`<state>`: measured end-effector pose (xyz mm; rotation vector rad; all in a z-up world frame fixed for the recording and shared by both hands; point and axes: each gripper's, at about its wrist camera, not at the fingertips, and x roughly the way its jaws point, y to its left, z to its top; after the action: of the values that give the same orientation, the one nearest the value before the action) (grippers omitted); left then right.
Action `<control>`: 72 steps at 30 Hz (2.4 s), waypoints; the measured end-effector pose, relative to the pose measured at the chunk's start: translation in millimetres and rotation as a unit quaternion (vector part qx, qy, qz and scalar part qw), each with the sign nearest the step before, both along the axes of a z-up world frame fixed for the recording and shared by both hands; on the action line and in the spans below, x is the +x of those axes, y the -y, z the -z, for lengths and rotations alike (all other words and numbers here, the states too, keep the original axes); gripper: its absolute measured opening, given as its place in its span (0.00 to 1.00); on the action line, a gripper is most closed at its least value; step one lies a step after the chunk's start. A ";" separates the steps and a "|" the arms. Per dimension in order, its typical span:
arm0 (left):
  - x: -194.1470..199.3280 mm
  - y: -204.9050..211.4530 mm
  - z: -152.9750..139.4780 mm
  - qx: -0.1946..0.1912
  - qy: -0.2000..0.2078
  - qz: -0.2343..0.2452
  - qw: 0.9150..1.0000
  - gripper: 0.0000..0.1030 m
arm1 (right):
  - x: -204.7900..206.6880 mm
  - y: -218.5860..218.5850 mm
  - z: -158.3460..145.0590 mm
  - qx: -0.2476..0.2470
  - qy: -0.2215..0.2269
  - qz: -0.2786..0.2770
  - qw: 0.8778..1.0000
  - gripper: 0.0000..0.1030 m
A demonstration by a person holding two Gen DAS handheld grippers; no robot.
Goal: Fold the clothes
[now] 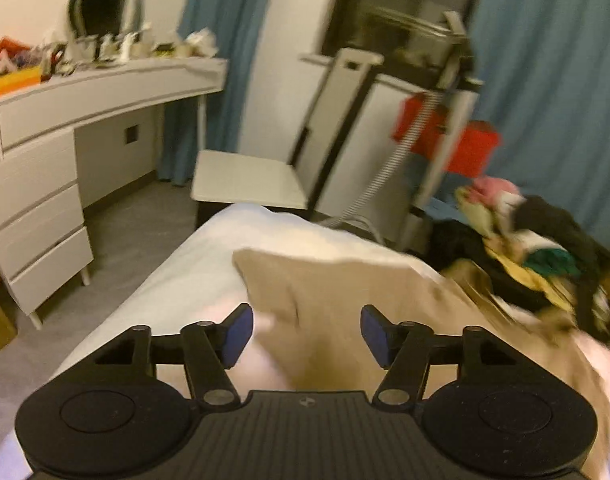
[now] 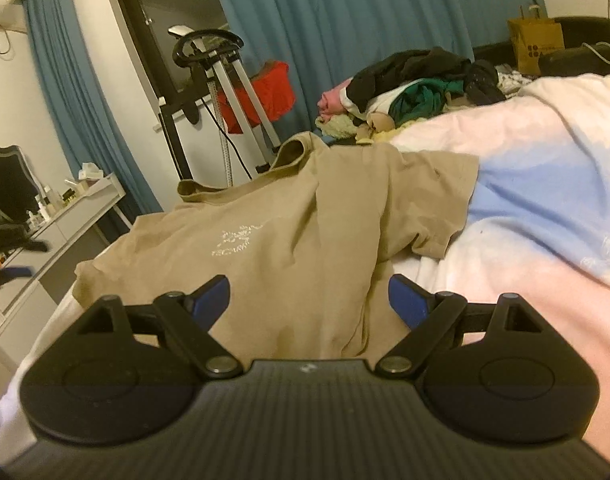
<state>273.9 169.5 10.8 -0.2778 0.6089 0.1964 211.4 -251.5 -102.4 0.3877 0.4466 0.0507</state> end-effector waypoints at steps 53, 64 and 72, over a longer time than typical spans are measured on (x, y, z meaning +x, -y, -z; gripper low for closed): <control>-221.6 251.1 -11.1 0.007 0.101 0.157 0.982 0.79 | -16.5 102.5 -42.2 0.129 -0.034 0.051 0.990 0.69; -145.8 234.1 80.4 0.000 0.047 0.154 0.987 0.79 | 141.5 139.8 37.8 0.077 -0.067 0.079 0.992 0.54; -115.0 226.5 108.5 -0.019 0.044 0.164 0.985 0.78 | 198.2 141.8 29.2 0.019 -0.012 0.050 0.998 0.07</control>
<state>159.0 -57.1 -97.8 -0.2176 0.5621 -0.1450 409.6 -393.3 -131.6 0.4475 0.4492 -0.0430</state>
